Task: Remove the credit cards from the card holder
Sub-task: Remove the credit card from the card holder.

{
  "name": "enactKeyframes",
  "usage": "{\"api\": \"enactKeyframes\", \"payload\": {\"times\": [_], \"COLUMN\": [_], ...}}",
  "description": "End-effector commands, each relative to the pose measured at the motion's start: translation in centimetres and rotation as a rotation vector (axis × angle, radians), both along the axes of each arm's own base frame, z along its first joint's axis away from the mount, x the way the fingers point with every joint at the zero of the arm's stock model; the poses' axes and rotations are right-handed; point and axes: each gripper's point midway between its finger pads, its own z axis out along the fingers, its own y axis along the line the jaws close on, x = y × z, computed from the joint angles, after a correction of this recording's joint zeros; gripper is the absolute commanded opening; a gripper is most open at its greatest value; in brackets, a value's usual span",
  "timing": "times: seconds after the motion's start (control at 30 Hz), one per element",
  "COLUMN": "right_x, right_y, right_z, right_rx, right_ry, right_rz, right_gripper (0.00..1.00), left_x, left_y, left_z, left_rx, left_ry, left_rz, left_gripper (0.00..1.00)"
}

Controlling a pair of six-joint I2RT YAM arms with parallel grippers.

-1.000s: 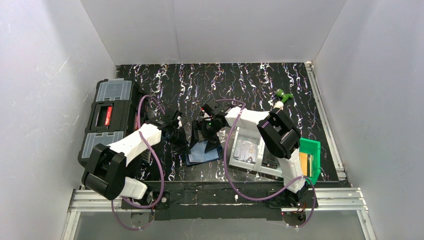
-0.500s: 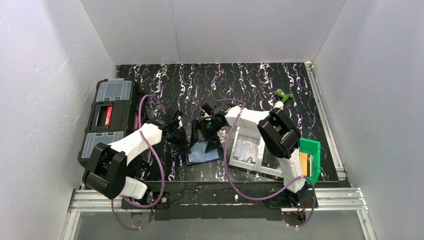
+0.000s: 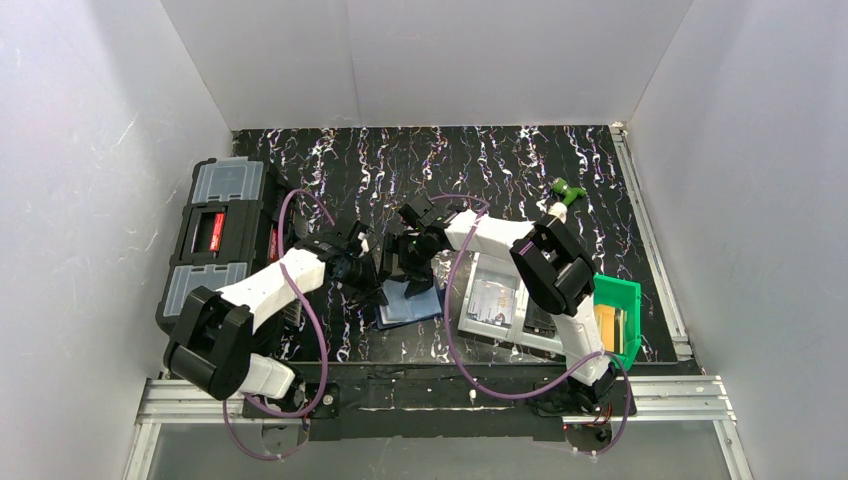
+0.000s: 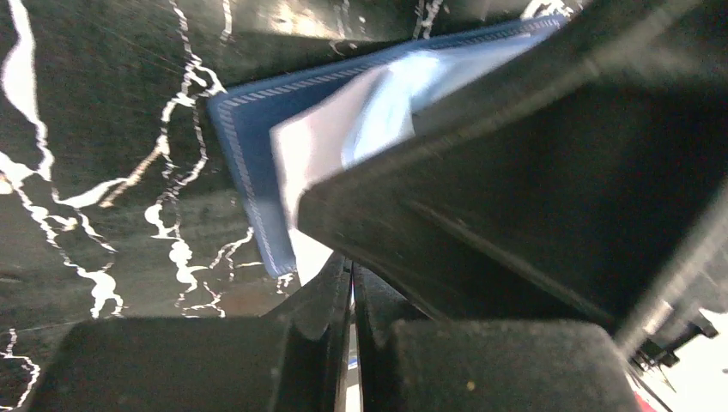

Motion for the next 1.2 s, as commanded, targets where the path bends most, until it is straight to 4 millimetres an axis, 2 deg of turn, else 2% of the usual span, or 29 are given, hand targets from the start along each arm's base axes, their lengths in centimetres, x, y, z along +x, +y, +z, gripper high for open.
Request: {"api": "enactKeyframes", "payload": {"times": [0.0, 0.1, 0.3, 0.67, 0.93, 1.17], "right_x": [0.8, 0.7, 0.6, -0.7, 0.3, 1.0], "right_y": [1.5, 1.1, 0.8, -0.4, -1.5, -0.9], "right_z": [-0.6, -1.1, -0.7, 2.0, 2.7, 3.3], "right_rx": [0.050, 0.049, 0.041, 0.112, 0.132, 0.150], "right_ry": [-0.013, -0.003, -0.040, -0.078, -0.055, -0.052], "right_rz": [-0.057, -0.066, -0.038, 0.002, -0.050, -0.053], "right_gripper": [0.86, 0.86, 0.86, 0.94, 0.96, 0.92], "left_x": [-0.1, -0.2, -0.2, 1.2, 1.0, 0.6], "left_y": [-1.9, -1.8, -1.0, -1.4, 0.6, 1.1], "left_z": [2.2, 2.3, 1.7, 3.0, 3.5, 3.5], "left_rx": [-0.106, -0.105, -0.041, -0.032, 0.073, 0.092], "left_ry": [-0.039, -0.042, -0.018, -0.043, -0.048, -0.044], "left_rz": [-0.030, -0.027, -0.012, -0.013, 0.019, 0.022], "left_gripper": [0.00, 0.00, 0.00, 0.01, 0.00, 0.00]}}
